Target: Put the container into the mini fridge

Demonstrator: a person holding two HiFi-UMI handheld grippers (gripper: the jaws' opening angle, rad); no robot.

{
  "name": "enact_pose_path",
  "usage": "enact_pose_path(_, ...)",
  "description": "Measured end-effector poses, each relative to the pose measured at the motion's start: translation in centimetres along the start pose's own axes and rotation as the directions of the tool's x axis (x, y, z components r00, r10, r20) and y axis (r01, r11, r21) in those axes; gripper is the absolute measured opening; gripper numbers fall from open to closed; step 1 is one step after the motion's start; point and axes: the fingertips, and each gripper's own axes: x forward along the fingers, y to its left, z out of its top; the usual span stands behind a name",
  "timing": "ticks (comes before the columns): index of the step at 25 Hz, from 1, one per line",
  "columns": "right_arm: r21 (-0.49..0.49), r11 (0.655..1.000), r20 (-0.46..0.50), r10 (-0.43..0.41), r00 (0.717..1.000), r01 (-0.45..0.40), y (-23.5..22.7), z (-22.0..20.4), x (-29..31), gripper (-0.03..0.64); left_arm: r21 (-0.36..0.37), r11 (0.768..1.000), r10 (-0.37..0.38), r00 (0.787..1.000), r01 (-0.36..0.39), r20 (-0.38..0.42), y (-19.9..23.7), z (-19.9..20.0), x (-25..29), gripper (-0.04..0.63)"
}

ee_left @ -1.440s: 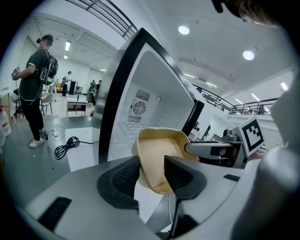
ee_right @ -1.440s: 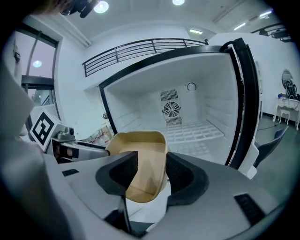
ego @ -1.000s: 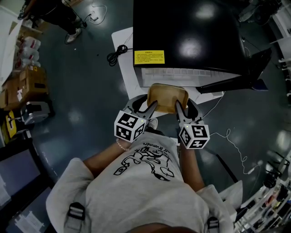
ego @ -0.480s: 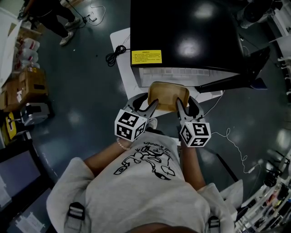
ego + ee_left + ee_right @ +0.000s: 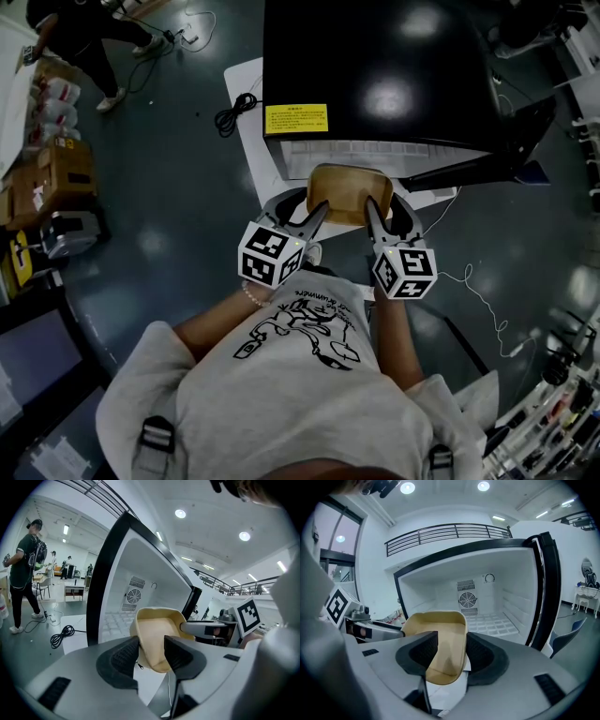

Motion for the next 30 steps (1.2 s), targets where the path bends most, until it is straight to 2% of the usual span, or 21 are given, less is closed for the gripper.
enact_pose_path(30,-0.034,0.999,0.009,-0.009,1.0,0.009,-3.5,2.2,2.3,0.181,-0.016,1.0,0.014,1.0,-0.014,0.015,0.2,2.1,3.8,0.175)
